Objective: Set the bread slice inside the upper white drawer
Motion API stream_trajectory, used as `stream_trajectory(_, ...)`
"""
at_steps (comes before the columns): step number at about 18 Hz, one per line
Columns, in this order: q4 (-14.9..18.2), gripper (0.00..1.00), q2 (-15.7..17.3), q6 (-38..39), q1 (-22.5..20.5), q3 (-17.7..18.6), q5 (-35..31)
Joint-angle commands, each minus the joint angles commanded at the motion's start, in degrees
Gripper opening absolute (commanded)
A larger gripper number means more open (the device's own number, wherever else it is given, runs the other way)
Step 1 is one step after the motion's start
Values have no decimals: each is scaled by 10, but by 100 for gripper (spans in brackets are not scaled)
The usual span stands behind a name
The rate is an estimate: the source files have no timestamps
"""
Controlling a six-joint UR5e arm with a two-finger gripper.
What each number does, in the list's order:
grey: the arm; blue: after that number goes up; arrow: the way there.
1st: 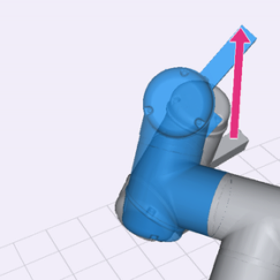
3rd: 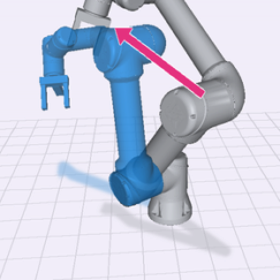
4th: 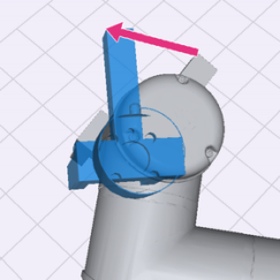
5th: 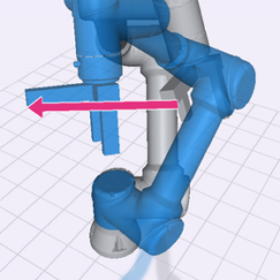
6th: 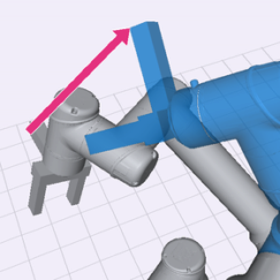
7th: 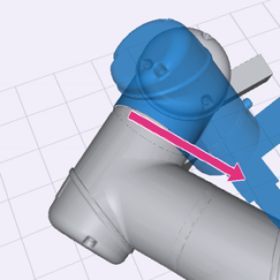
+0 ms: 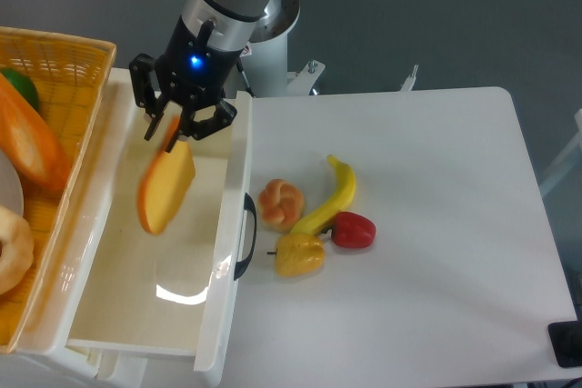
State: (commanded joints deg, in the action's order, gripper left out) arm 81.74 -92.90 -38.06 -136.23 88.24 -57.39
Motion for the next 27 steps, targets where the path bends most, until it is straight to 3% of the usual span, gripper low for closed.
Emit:
stream_trajectory(3, -6, 60, 0, -3, -3, -2, 0)
stream_trajectory(5, -18, 73, 1, -7, -10, -4, 0)
stream_trajectory(9, -47, 82, 2, -18, -61, -5, 0)
stream_trajectory(10, -52, 91, 2, -25, -72, -5, -1)
stream_trajectory(13, -61, 100, 3, -50, -102, -5, -1)
stream_trajectory(19, -107, 100, -5, -105, -109, -3, -15)
stream_trajectory(27, -108, 100, -33, -228, -107, -2, -184)
